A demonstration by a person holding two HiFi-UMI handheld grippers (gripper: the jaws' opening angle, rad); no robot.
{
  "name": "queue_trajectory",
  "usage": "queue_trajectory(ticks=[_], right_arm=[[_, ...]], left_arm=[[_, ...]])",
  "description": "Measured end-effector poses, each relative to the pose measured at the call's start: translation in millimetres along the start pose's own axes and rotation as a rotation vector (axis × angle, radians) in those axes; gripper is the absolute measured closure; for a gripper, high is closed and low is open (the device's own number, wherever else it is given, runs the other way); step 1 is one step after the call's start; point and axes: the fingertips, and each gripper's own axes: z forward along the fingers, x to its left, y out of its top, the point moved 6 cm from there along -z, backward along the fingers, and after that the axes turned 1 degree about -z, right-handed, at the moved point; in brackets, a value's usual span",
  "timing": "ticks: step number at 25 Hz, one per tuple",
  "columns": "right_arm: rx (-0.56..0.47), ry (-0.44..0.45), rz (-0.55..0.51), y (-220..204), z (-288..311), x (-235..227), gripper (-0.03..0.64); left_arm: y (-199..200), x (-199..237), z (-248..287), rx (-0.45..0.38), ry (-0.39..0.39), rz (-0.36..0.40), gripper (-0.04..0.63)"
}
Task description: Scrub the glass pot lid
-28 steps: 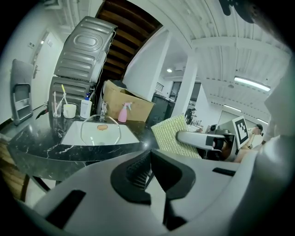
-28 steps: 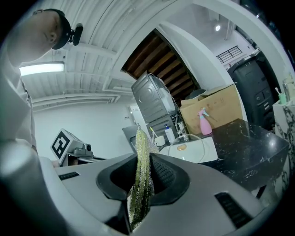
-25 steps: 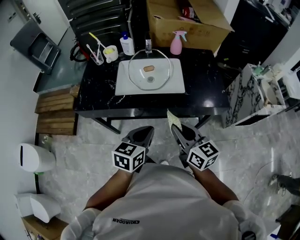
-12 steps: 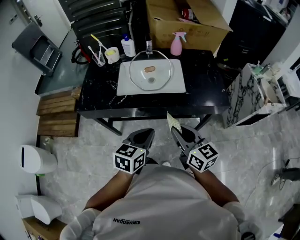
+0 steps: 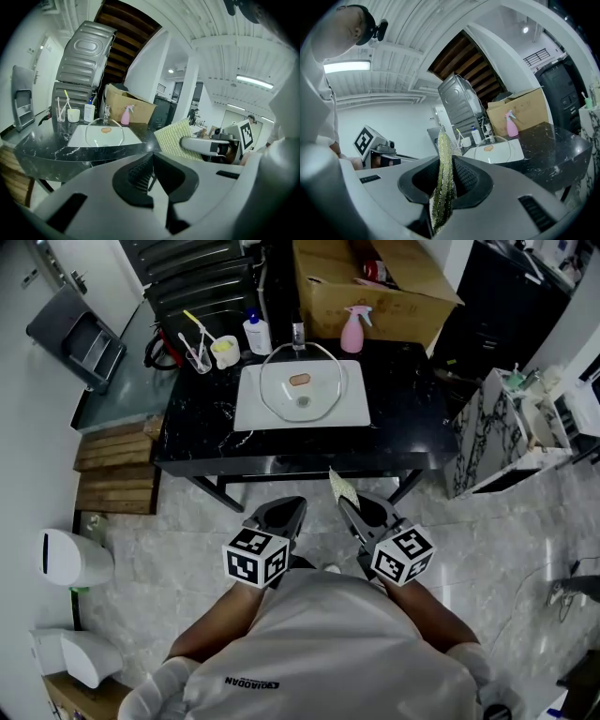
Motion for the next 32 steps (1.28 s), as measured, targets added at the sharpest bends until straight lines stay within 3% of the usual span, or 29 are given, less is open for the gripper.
queue_trajectory(ticks=[32], right_arm=[[-0.002, 0.015, -0.015, -1.0, -6.2, 0.3, 0.532]], left_arm=[[1.8, -8.9, -0.5, -0.022, 0.006, 0.013, 0.580]])
